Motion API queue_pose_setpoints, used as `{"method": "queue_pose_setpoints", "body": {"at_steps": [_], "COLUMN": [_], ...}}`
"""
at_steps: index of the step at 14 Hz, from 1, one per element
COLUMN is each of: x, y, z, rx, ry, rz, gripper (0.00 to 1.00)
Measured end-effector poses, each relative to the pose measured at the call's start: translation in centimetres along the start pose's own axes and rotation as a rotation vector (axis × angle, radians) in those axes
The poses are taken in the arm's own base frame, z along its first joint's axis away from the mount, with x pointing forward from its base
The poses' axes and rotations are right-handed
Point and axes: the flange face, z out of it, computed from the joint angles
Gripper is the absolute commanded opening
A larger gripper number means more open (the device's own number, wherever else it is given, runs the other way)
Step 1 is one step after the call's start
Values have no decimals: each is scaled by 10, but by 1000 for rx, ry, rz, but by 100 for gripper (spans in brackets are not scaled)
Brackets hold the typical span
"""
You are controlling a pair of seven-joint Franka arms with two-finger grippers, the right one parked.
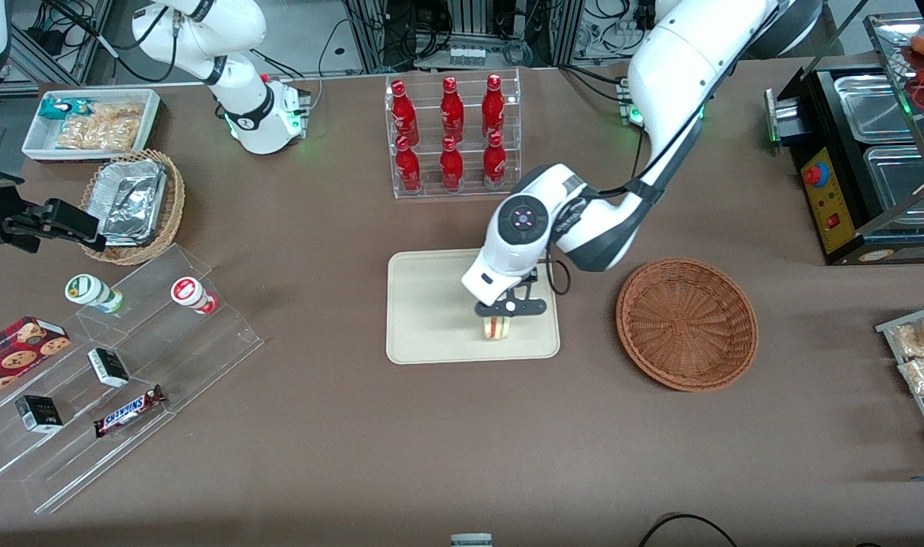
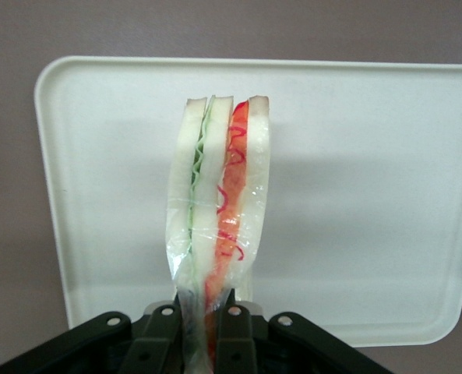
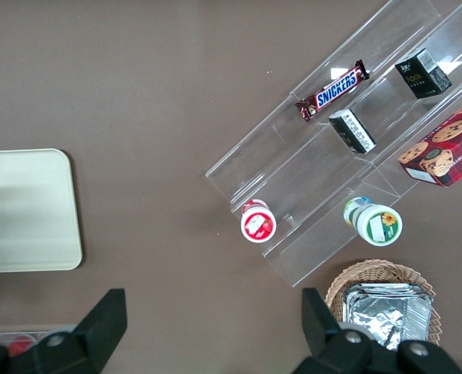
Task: Place sandwich from basket to tray
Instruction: 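Lower the sandwich onto the tray and open the left gripper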
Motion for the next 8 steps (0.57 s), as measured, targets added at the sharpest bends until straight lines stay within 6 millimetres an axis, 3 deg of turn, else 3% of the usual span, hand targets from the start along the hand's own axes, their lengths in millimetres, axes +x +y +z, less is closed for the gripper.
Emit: {"method": "queue_pose_setpoints", "body": {"at_steps": [3, 5, 7, 8], "x": [-11, -10, -6, -5], "y": [22, 25, 26, 26], "z": [19, 28, 34, 34], "rx": [19, 19, 12, 8], "ry": [3, -5, -7, -5], "rz": [-9, -12, -16, -18], "gripper": [13, 25, 99, 100]}}
